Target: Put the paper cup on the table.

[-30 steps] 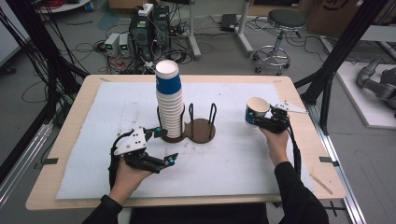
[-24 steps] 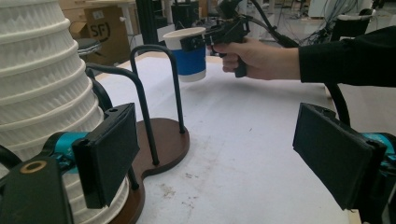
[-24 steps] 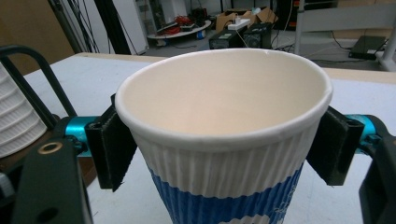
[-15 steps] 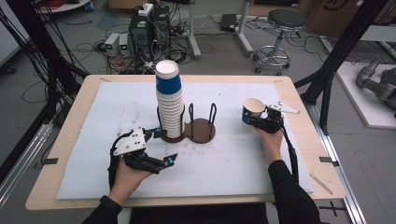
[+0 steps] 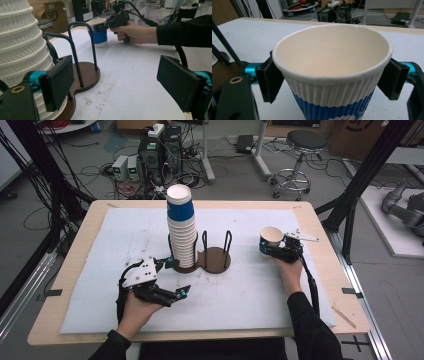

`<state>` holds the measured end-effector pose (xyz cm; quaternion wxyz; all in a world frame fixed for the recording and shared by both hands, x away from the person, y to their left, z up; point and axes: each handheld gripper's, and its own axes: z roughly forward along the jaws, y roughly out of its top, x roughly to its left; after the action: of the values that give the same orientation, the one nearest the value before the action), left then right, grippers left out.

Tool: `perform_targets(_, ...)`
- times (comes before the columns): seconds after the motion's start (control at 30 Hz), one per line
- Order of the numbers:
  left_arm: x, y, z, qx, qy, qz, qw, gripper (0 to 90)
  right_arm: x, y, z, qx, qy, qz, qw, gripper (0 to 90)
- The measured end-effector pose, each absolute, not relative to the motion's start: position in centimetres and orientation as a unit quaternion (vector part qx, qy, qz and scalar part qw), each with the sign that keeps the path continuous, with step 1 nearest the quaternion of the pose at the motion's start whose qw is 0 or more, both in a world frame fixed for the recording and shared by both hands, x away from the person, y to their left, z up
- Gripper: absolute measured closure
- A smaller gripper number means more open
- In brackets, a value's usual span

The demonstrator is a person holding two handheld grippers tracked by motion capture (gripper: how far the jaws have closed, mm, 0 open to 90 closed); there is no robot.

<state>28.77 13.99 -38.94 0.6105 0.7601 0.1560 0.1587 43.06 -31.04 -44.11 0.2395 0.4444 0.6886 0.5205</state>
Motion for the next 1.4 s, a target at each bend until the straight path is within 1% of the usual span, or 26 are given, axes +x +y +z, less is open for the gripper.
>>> perform_targets(0.27,28.7,13.9,-38.9,0.761,0.153,0.159,0.61,14.4,42.8,-31.1,-43.9,0.455,0.697,0.504,0.23,17.7)
perform_targets(0.5,28.8,13.7,-38.8,0.762,0.15,0.157,0.611,14.4,42.7,-30.9,-44.0,0.458,0.705,0.489,0.232,13.8)
perform_targets(1.03,28.8,13.5,-38.8,0.763,0.146,0.154,0.61,14.4,41.7,-30.6,-43.2,0.456,0.725,0.448,0.254,13.6)
perform_targets(1.4,28.9,13.4,-38.7,0.764,0.144,0.154,0.61,14.4,40.6,-31.3,-42.4,0.468,0.735,0.427,0.243,13.6)
